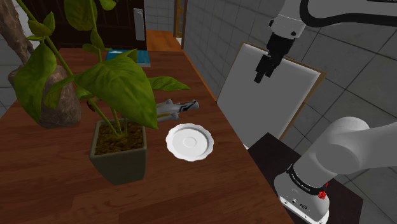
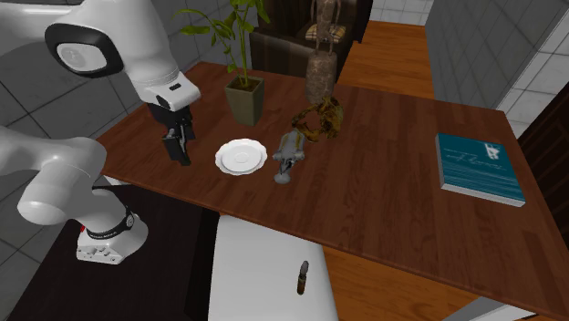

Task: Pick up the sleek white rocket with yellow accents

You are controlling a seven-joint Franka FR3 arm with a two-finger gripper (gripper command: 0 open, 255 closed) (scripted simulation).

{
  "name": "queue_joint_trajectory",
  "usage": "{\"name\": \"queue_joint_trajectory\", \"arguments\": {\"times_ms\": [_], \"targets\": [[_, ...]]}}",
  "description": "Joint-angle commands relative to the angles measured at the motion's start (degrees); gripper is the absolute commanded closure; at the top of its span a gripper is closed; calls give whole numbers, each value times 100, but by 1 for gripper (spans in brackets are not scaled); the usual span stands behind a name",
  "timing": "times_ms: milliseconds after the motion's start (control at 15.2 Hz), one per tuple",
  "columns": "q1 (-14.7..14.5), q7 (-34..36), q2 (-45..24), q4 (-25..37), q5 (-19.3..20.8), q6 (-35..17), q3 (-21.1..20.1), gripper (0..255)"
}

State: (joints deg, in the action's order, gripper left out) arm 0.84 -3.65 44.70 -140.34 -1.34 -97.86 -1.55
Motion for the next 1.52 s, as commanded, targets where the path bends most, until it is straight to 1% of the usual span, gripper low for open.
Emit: {"name": "queue_joint_trajectory", "arguments": {"times_ms": [0,396,726,1056,1452], "targets": [[0,0,0,0,0,0,0,0],[-313,-922,-1304,261,138,-961,79,0],[-552,-1640,-2410,656,219,-1610,70,0],[-758,-2303,-3489,1173,303,-2113,-16,0],[-973,-3004,-4723,1908,466,-2540,-201,0]]}}
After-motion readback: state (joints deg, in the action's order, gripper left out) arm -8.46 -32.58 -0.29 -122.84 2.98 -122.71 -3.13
